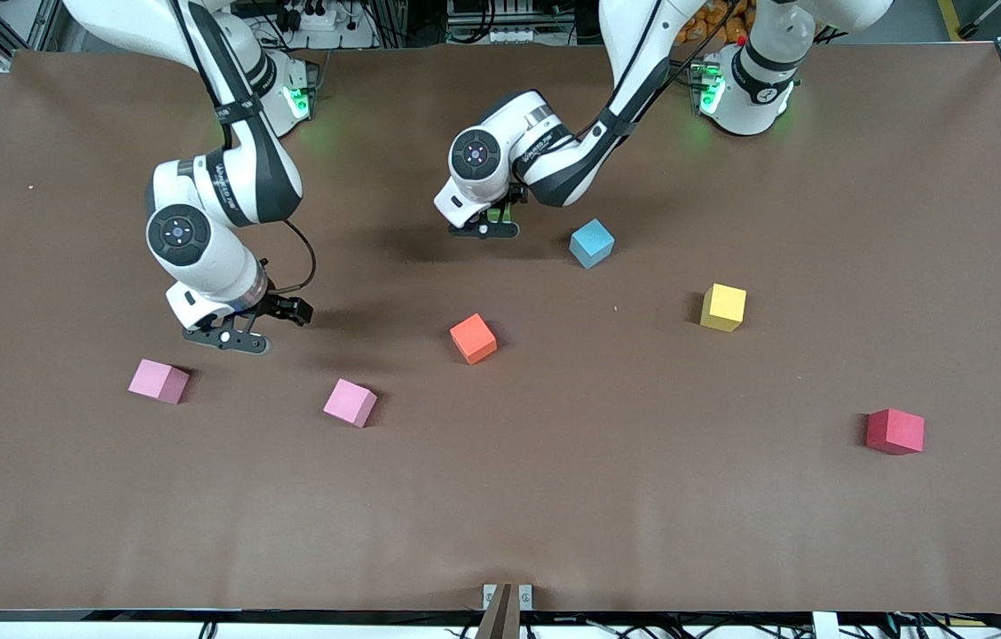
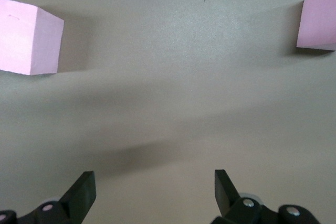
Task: Arrange blocks into number 1
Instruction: 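Place the green cube against the purple cube with the left gripper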
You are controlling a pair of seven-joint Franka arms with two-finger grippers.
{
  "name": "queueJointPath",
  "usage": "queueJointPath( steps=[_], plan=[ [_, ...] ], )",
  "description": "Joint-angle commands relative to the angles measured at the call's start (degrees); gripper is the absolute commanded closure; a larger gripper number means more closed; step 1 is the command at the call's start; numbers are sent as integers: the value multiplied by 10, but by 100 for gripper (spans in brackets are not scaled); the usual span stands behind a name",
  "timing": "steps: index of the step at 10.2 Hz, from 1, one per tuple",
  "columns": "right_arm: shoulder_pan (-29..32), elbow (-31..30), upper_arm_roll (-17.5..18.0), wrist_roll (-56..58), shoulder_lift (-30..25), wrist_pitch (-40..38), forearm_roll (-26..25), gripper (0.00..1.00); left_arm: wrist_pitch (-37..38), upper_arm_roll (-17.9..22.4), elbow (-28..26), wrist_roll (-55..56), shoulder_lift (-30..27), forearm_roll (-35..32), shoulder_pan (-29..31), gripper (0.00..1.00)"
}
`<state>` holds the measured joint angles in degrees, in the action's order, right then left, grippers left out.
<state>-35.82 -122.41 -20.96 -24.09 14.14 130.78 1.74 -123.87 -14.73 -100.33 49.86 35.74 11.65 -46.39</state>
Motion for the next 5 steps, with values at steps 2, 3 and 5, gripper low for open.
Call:
queueJointPath(
  steps=[2, 3, 5],
  plan=[
    [0, 7, 2, 5, 4, -7, -1, 0, 73, 3, 0, -112, -67, -5, 80, 0],
    [0, 8, 3, 1, 4, -4, -1, 0, 96, 5, 0, -178, -86, -6, 111, 0],
    [-3, 33, 6, -14, 13, -6, 19, 0, 160, 5, 0, -268, -129, -52, 187, 0]
  ],
)
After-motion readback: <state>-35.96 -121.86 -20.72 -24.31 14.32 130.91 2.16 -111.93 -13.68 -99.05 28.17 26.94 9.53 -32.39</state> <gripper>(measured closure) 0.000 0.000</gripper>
